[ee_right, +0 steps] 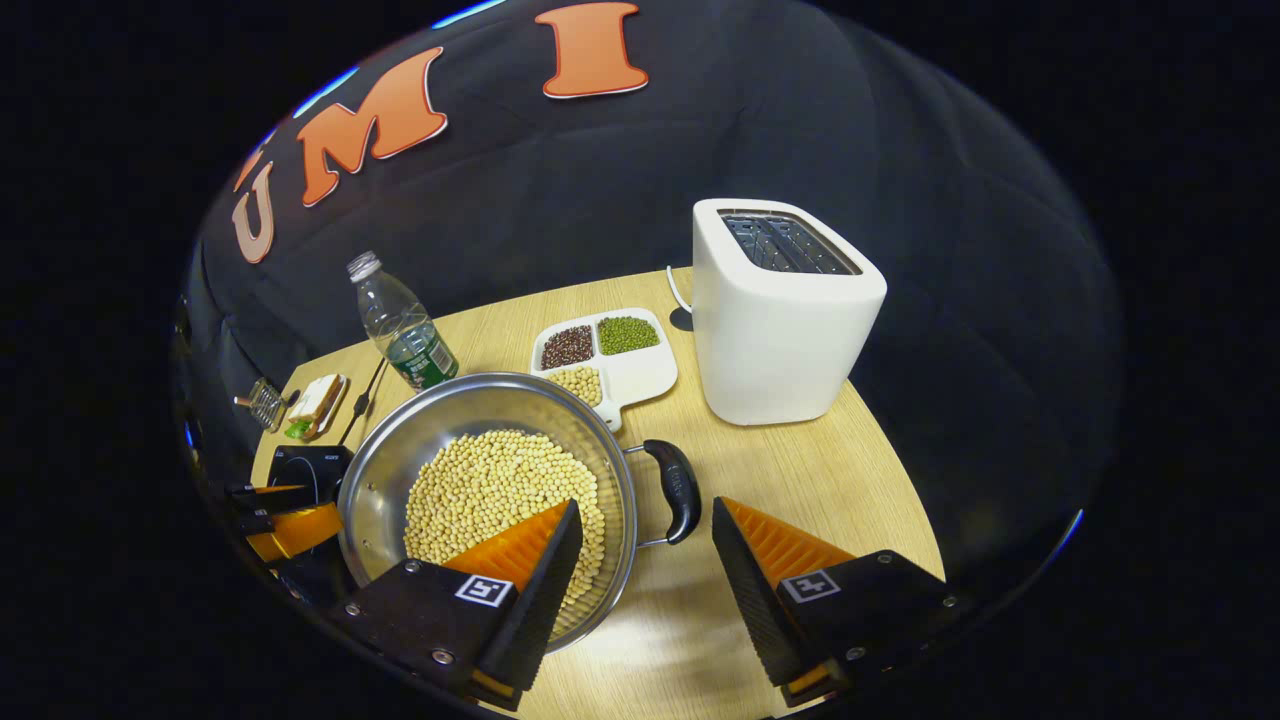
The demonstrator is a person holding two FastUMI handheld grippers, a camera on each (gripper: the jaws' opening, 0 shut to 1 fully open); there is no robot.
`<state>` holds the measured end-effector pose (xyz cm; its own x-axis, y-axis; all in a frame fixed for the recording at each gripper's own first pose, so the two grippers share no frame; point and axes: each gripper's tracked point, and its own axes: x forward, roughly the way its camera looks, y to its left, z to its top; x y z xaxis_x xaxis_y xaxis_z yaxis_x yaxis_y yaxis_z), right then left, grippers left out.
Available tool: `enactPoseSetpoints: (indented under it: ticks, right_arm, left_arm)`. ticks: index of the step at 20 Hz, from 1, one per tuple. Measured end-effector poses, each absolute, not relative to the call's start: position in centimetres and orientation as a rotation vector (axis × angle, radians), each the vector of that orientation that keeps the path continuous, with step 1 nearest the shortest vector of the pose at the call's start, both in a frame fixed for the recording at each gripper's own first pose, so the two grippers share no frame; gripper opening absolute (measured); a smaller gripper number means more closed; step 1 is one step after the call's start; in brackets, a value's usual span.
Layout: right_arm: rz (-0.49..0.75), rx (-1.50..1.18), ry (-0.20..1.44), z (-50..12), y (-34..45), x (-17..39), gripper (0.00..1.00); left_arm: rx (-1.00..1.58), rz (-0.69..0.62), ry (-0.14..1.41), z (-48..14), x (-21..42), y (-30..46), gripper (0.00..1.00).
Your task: First push the handle of the pot to place it horizontally, then grasp the pot with both hands and set it on the induction cooktop.
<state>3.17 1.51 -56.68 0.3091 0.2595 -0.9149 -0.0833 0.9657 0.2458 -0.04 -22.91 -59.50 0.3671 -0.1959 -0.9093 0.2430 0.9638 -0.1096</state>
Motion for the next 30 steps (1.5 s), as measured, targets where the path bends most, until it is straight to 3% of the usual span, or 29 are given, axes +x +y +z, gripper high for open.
enactPoseSetpoints:
  ticks: [7,11,16,17,21,25,26,30]
  right_arm:
    - [0.237,0.105,1.265,-59.0,1.5,3.1,0.82]
    - [0.238,0.058,1.248,-59.9,1.5,3.4,0.83]
    - [0.246,0.044,1.242,-60.4,2.1,2.8,0.83]
    - [0.244,0.032,1.243,-60.5,2.1,2.5,0.83]
    - [0.234,0.006,1.230,-61.2,2.1,2.0,0.82]
    - [0.219,-0.022,1.195,-61.4,2.0,1.8,0.71]
    - [0.214,-0.023,1.181,-61.3,2.0,1.9,0.75]
    - [0.209,-0.017,1.154,-61.0,2.1,1.8,0.70]
  left_arm:
    - [0.005,-0.296,1.246,-63.6,-0.5,-24.7,0.97]
    - [0.060,-0.269,1.188,-64.5,0.6,-24.4,0.96]
    - [0.165,-0.262,1.081,-64.9,1.7,-23.5,0.90]
    - [0.169,-0.263,1.053,-64.9,2.1,-23.5,0.85]
    - [0.198,-0.248,1.011,-65.1,3.0,-23.4,0.83]
    - [0.206,-0.231,0.974,-65.5,4.2,-23.6,0.80]
    - [0.199,-0.228,0.962,-65.5,4.3,-23.6,0.80]
    - [0.201,-0.219,0.950,-65.6,4.5,-23.7,0.77]
